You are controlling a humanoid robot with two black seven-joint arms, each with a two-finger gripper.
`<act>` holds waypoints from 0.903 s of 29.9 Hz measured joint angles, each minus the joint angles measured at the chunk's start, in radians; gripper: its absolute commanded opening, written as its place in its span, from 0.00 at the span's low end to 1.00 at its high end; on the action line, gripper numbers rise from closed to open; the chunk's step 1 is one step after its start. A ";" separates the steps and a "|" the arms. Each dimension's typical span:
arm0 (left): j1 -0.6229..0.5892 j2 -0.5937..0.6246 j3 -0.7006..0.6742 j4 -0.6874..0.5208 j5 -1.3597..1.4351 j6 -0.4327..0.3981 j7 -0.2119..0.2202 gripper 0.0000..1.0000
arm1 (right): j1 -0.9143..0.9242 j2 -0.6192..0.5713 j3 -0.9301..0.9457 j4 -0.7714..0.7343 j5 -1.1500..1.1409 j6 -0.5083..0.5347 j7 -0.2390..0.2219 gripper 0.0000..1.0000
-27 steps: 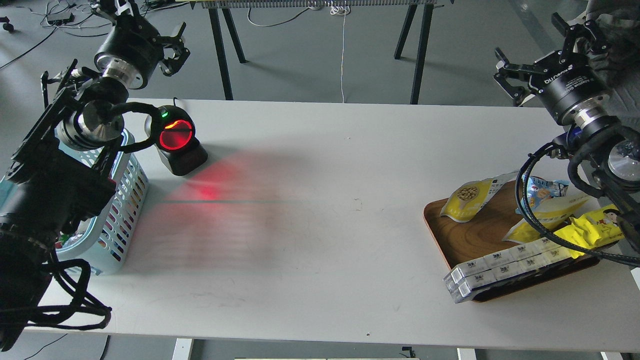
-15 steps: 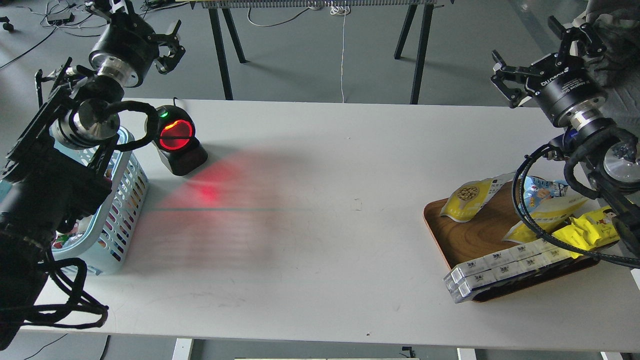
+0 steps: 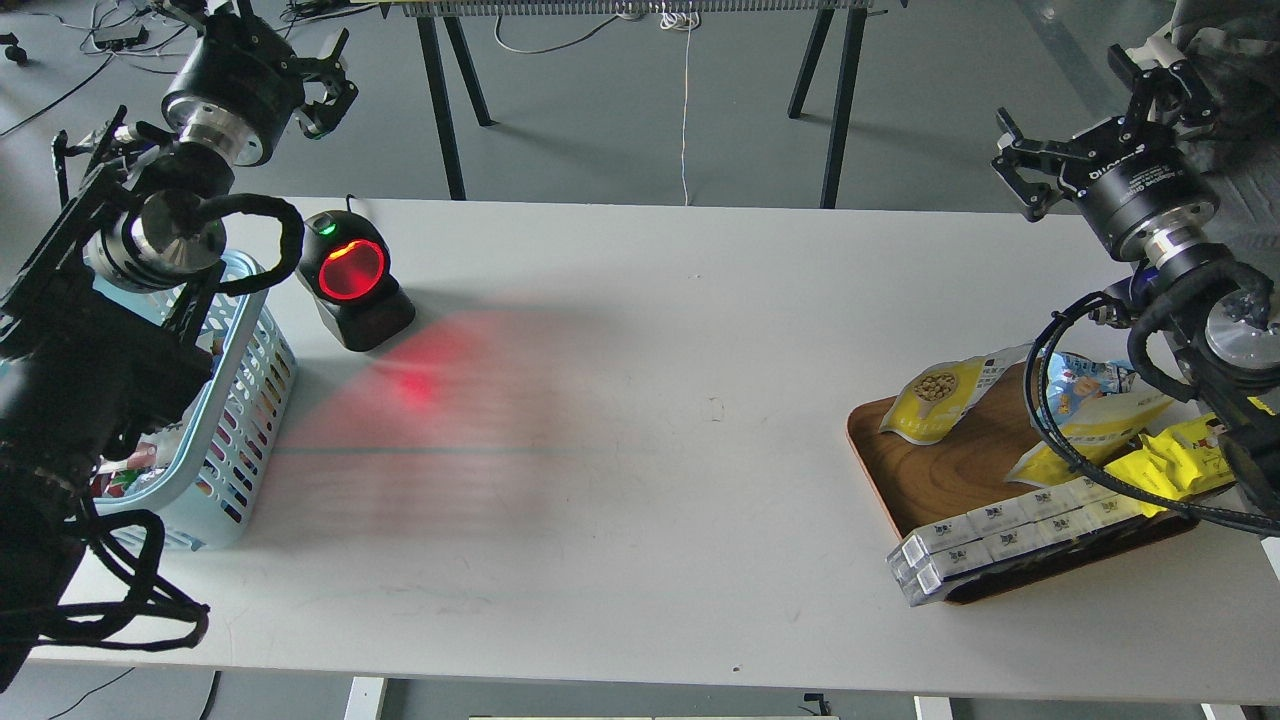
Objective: Scan snack and place in basket
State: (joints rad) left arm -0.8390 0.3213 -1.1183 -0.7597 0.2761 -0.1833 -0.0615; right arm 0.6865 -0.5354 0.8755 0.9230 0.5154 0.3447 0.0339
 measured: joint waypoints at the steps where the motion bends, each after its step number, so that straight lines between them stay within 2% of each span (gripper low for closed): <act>1: 0.000 0.002 0.001 0.000 0.000 0.000 0.001 1.00 | 0.001 0.000 -0.002 0.001 0.000 0.000 0.000 0.99; 18: 0.015 -0.008 0.030 -0.013 0.009 0.001 -0.001 1.00 | 0.027 -0.015 -0.005 0.012 0.001 -0.011 -0.001 0.99; 27: 0.017 0.030 0.039 -0.014 0.009 0.001 0.002 1.00 | 0.048 -0.009 -0.002 0.014 0.001 -0.014 0.000 0.99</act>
State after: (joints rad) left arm -0.8221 0.3510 -1.0789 -0.7734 0.2853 -0.1825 -0.0592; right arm 0.7346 -0.5446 0.8735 0.9375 0.5168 0.3304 0.0338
